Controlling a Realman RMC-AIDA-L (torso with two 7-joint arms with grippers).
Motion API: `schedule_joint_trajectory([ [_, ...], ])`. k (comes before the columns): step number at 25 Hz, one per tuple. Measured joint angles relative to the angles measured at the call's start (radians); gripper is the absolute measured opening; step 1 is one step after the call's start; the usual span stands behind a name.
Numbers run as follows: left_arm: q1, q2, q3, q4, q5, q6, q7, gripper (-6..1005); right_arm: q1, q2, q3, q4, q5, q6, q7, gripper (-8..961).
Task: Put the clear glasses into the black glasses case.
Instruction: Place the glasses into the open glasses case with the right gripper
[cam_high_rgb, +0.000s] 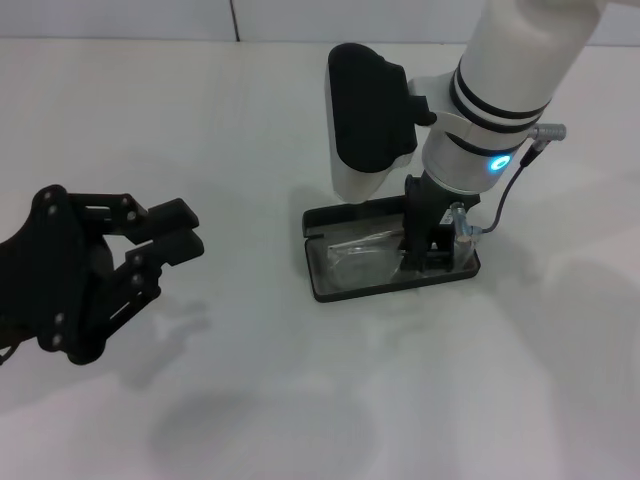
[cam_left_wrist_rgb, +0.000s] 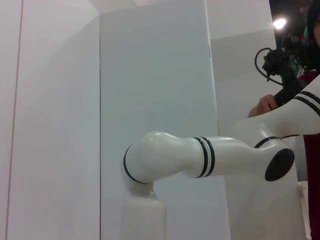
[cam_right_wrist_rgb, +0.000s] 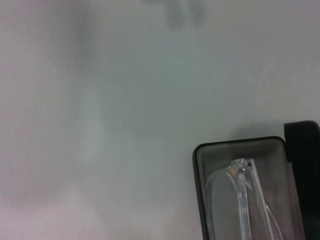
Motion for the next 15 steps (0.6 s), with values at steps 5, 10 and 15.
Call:
schedule_joint_trajectory([
  [5,0.001,-0.001,0.000,0.000,0.001,0.000,0.000,170,0.001,0.000,0.003,0.005,0.000,-0.001,0.002,110],
  [10,0.001,-0.001,0.000,0.000,0.001,0.001,0.000,170,0.001,0.000,0.005,-0.002,0.000,-0.001,0.005,111],
  [15,0.001,-0.001,0.000,0.000,0.001,0.001,0.000,171,0.001,0.000,0.003,-0.004,0.000,-0.005,0.008,113],
])
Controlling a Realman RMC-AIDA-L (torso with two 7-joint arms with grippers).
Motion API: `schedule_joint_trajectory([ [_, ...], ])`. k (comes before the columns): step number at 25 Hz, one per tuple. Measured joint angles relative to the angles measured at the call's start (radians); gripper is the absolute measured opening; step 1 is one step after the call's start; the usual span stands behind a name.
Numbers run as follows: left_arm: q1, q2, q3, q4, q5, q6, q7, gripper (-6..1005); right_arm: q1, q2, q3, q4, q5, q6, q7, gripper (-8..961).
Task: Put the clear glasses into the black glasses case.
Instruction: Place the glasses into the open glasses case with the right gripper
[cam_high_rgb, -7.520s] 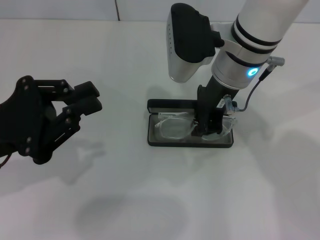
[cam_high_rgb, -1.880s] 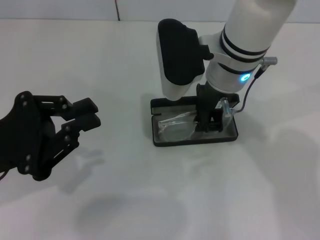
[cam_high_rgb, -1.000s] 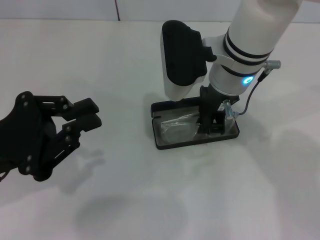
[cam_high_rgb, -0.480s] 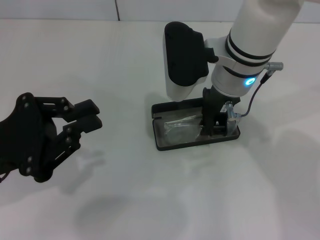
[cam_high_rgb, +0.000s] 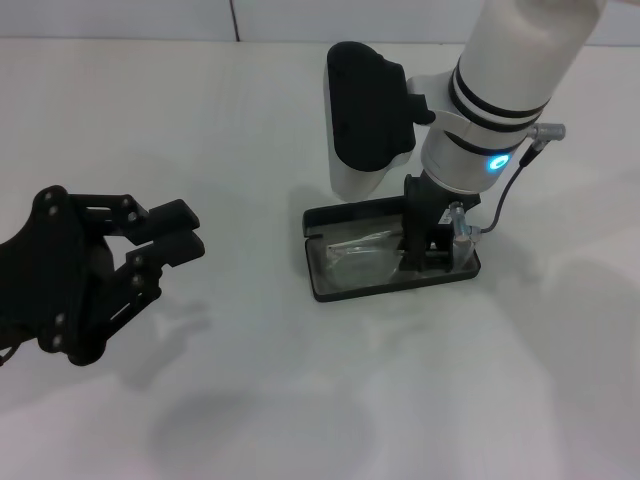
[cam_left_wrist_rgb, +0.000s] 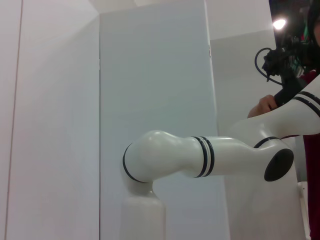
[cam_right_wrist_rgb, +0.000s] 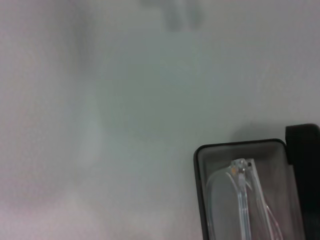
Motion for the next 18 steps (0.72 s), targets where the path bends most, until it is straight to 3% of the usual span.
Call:
schedule_joint_trajectory([
  [6,0.000,0.000,0.000,0.000,0.000,0.000,0.000,171,-0.003,0.000,-0.001,-0.002,-0.011,0.006,0.008,109],
  [12,0.000,0.000,0.000,0.000,0.000,0.000,0.000,171,-0.006,0.000,-0.004,-0.018,-0.013,0.007,0.014,262],
  [18,0.001,0.000,0.000,0.000,-0.004,0.014,0.000,172,-0.039,0.000,-0.004,-0.094,-0.041,-0.006,0.028,302],
])
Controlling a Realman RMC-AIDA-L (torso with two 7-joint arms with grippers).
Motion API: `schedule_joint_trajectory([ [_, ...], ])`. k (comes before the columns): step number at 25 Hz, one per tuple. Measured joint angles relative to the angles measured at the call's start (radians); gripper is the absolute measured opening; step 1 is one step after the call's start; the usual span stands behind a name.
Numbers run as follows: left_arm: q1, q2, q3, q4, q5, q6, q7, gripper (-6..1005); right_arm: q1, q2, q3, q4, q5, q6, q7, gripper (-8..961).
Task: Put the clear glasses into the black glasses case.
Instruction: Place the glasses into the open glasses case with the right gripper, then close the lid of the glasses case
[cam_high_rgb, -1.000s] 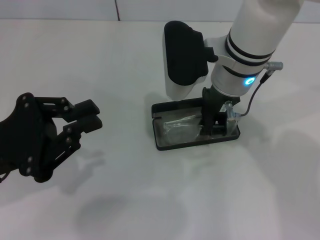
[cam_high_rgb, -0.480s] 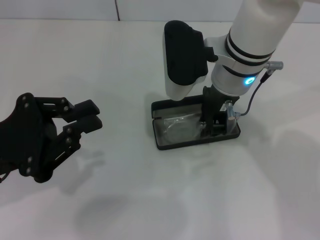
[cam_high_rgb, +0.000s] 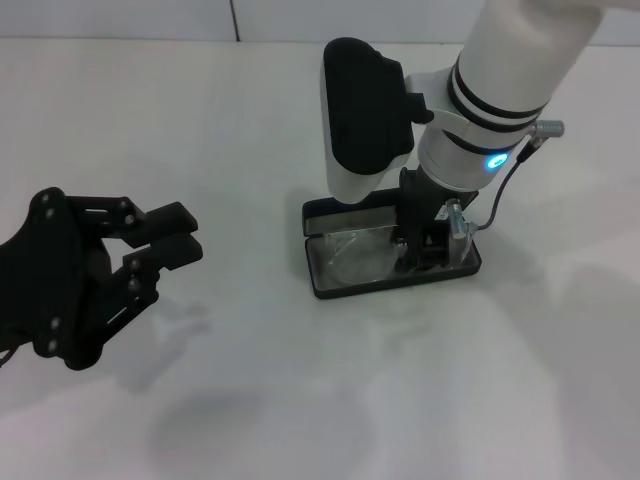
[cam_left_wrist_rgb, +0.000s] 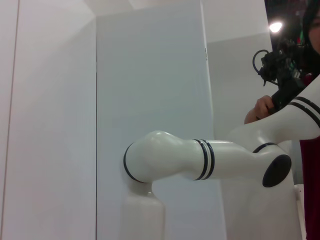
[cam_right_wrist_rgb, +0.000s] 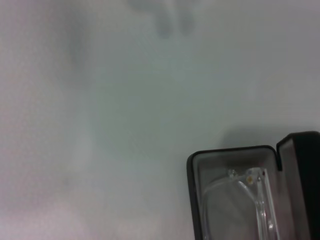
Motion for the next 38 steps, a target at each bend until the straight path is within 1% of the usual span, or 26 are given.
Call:
schedule_joint_trajectory([
  [9,0.001,0.001,0.000,0.004,-0.008,0.017,0.000,172,-0.099,0.000,0.007,-0.171,-0.066,-0.035,0.027,303],
  [16,0.000,0.001,-0.034,0.003,-0.009,0.048,-0.003,173,-0.135,0.000,0.009,-0.236,-0.077,-0.037,0.034,303],
  [21,-0.001,0.002,-0.035,0.006,-0.009,0.049,-0.007,173,-0.176,0.000,0.015,-0.301,-0.078,-0.051,0.040,303],
  [25,-0.003,0.002,-0.035,0.004,-0.008,0.049,-0.010,173,-0.224,0.000,0.037,-0.374,-0.078,-0.077,0.042,303],
  [27,-0.003,0.002,-0.035,0.005,-0.008,0.049,-0.015,173,-0.262,0.000,0.054,-0.425,-0.078,-0.092,0.042,304],
  [28,-0.004,0.002,-0.035,0.007,-0.009,0.049,-0.017,174,-0.283,0.000,0.064,-0.453,-0.078,-0.098,0.042,304],
  [32,-0.009,0.004,-0.035,0.011,-0.009,0.049,-0.037,174,-0.408,-0.001,0.117,-0.594,-0.052,-0.097,0.035,304],
  [36,-0.024,0.005,-0.039,0.013,-0.009,0.049,-0.055,174,-0.598,-0.004,0.214,-0.813,0.035,-0.089,-0.035,304],
  [38,-0.049,0.003,-0.046,0.013,-0.008,0.046,-0.080,174,-0.713,-0.006,0.290,-0.909,0.152,-0.089,-0.101,304],
])
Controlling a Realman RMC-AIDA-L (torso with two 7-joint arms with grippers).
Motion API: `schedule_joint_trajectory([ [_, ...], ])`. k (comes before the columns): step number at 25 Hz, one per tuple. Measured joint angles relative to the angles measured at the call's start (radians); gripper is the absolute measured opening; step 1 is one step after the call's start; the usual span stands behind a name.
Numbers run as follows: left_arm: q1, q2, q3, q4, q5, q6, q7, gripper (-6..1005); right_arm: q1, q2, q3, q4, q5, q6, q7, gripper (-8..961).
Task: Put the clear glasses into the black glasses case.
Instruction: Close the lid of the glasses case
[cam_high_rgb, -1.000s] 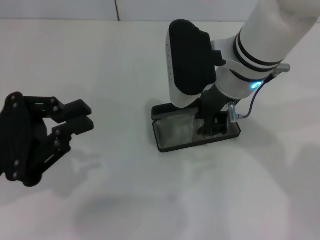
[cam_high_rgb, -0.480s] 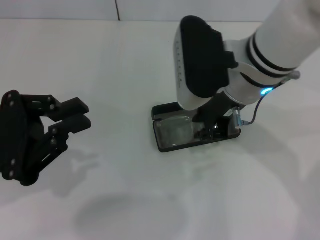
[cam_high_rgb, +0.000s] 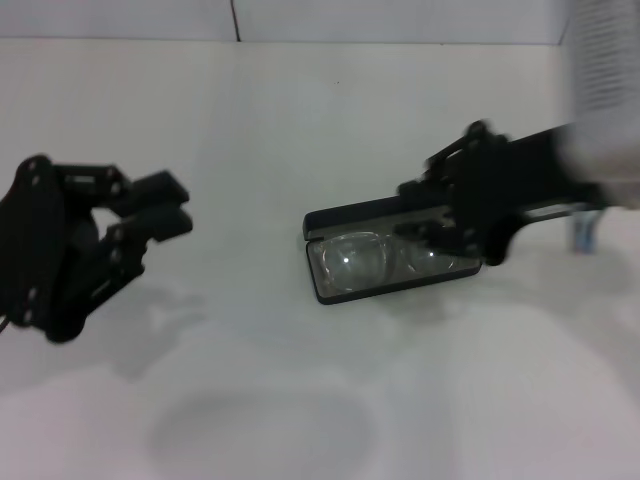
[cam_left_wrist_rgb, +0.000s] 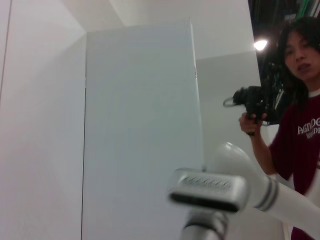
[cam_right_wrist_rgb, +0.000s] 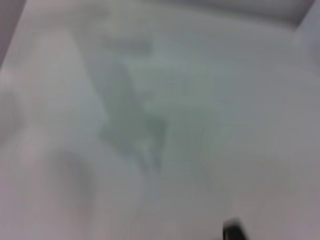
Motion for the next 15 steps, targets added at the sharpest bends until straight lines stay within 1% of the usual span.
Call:
schedule_joint_trajectory([
  [1,-0.010,-0.001,-0.005,0.000,0.001,-0.004,-0.012,174,-0.049,-0.001,0.042,-0.034,0.059,0.000,-0.033,304],
  [3,-0.028,-0.004,-0.020,0.000,0.006,-0.021,-0.045,174,-0.148,-0.001,0.150,-0.056,0.253,-0.003,-0.121,304],
  [4,-0.035,-0.006,-0.030,0.000,0.008,-0.033,-0.066,174,-0.176,-0.001,0.190,-0.049,0.317,-0.005,-0.155,304],
  [6,-0.049,-0.006,-0.051,0.000,0.026,-0.074,-0.117,175,-0.222,-0.003,0.284,0.032,0.503,-0.012,-0.243,305],
  [7,-0.057,-0.006,-0.058,0.001,0.039,-0.092,-0.137,175,-0.240,-0.005,0.326,0.091,0.582,-0.013,-0.282,305],
  [9,-0.099,-0.011,-0.069,0.001,0.092,-0.147,-0.176,175,-0.273,-0.009,0.417,0.237,0.717,-0.030,-0.356,305],
  [10,-0.138,-0.020,-0.071,0.001,0.137,-0.193,-0.206,175,-0.283,-0.009,0.451,0.289,0.753,-0.046,-0.382,305],
  [12,-0.194,-0.038,-0.071,0.001,0.210,-0.284,-0.260,175,-0.299,-0.009,0.572,0.463,0.826,-0.114,-0.456,305],
  [13,-0.234,-0.053,-0.068,0.001,0.260,-0.349,-0.292,185,-0.296,-0.009,0.637,0.546,0.840,-0.155,-0.487,305],
  [14,-0.257,-0.061,-0.066,0.001,0.284,-0.378,-0.302,196,-0.292,-0.008,0.694,0.614,0.848,-0.185,-0.512,305],
  [15,-0.286,-0.070,-0.063,-0.004,0.311,-0.414,-0.312,206,-0.286,-0.009,0.772,0.686,0.848,-0.217,-0.542,305],
])
